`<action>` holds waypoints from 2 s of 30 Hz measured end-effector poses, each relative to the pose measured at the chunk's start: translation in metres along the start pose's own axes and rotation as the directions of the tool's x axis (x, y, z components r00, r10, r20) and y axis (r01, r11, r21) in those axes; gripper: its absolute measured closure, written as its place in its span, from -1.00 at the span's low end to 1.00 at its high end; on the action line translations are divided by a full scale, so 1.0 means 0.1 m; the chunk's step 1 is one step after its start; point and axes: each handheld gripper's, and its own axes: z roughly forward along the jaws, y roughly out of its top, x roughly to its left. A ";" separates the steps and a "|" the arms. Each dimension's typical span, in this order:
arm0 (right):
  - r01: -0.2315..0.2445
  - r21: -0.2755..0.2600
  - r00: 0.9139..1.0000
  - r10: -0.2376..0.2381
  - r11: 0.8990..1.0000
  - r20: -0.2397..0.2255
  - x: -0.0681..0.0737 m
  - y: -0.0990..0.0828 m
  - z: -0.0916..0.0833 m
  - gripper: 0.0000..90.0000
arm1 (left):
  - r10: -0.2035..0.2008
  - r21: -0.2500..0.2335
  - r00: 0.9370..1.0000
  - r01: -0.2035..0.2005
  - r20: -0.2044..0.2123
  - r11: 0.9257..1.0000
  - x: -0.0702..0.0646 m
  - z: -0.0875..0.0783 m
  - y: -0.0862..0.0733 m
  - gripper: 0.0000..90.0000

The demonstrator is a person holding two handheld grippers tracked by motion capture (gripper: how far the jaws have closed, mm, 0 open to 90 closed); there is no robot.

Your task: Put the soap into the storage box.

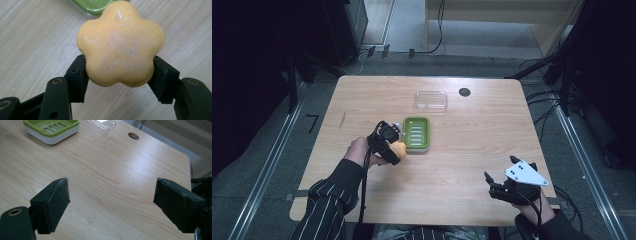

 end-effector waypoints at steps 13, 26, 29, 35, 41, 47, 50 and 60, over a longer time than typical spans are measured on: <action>0.003 0.000 1.000 -0.003 1.000 0.001 0.00 0.00 0.00 -0.70 | 0.011 -0.011 1.000 -0.011 0.004 1.000 0.06 -0.01 0.14 -0.12; 0.004 0.000 1.000 -0.004 1.000 0.001 -0.01 0.00 0.00 -0.69 | 0.035 -0.036 0.999 -0.035 0.003 0.999 0.08 -0.07 0.29 -0.12; 0.003 0.000 1.000 -0.003 1.000 0.001 -0.01 0.00 0.00 -0.69 | 0.040 -0.036 0.999 -0.040 0.004 0.999 0.09 -0.06 0.33 -0.12; 0.003 0.000 1.000 -0.003 1.000 0.002 -0.01 0.00 0.00 -0.69 | 0.045 -0.039 0.999 -0.045 0.004 0.998 0.12 -0.07 0.38 -0.12; 0.002 0.001 1.000 -0.002 1.000 0.001 0.00 0.00 0.00 -0.69 | 0.047 -0.049 0.999 -0.046 0.009 0.998 0.16 -0.09 0.43 -0.12; 0.006 0.002 1.000 -0.006 1.000 0.001 0.00 0.00 0.00 -0.70 | 0.050 -0.060 0.999 -0.049 0.010 0.997 0.19 -0.10 0.50 -0.12; 0.003 0.002 1.000 -0.003 1.000 0.003 0.00 0.00 0.00 -0.69 | 0.053 -0.064 0.999 -0.052 0.007 0.997 0.20 -0.09 0.53 -0.12; 0.004 0.003 1.000 -0.004 1.000 0.001 -0.01 -0.01 0.00 -0.70 | 0.059 -0.073 0.998 -0.059 0.008 0.996 0.25 -0.04 0.62 -0.12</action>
